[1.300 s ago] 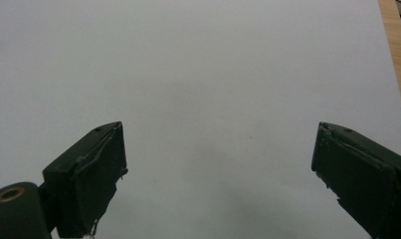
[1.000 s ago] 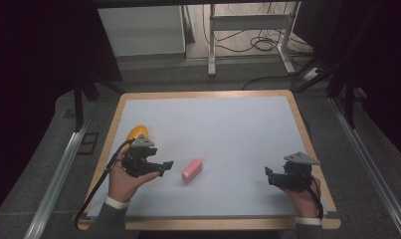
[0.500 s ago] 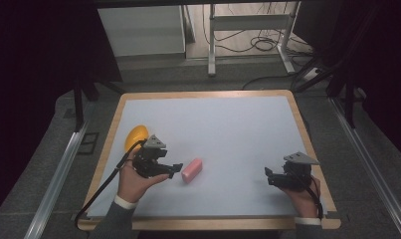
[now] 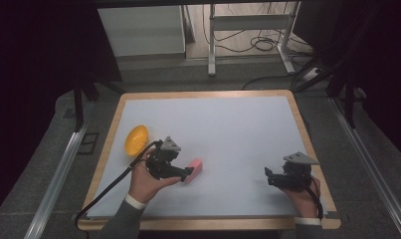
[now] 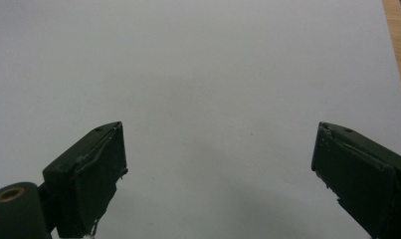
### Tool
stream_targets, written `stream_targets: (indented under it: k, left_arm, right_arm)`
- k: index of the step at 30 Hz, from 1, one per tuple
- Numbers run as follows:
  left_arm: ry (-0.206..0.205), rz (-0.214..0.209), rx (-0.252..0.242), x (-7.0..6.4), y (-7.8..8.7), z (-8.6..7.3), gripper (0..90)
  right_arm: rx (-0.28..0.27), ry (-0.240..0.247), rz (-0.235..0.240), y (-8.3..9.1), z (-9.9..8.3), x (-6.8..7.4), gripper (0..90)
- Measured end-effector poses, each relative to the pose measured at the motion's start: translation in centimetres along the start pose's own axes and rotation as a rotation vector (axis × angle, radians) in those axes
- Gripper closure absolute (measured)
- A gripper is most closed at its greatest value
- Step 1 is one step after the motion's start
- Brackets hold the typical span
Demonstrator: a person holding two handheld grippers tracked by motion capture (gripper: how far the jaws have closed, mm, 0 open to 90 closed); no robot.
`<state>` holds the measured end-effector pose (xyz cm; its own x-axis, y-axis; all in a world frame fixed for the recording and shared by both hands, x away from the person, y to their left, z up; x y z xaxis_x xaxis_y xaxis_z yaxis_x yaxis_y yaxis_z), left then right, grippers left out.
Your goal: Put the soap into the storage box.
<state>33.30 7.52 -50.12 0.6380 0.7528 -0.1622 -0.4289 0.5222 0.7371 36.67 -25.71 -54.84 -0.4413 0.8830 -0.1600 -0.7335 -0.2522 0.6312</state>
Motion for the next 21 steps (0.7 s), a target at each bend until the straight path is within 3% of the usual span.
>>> stream_targets:
  k: [9,13,21]
  left_arm:
    - [0.004,0.009,0.031,0.0,-0.8,-0.1,23.5]
    - [-0.028,0.014,0.047,-0.6,-1.0,0.4,23.5]
    - [-0.025,0.036,0.112,-0.4,-3.3,0.5,24.3]
  right_arm:
    - [0.004,0.002,-0.002,-0.1,-0.1,0.0,6.7]
    - [0.008,0.003,-0.001,-0.1,-0.1,0.1,6.7]
    - [0.011,0.006,-0.001,-0.2,-0.1,0.2,6.7]
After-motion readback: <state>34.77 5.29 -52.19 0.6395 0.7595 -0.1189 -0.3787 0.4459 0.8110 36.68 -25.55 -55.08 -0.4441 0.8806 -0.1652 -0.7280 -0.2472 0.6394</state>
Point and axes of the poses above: each handheld gripper's, and its own axes: y roughly backward along the jaws, z roughly out of its top, x roughly to its left, the point moved 8 cm from there along -y, roughly forward along the jaws, and after that the axes turned 6 degrees about y, right-handed, at the moved point
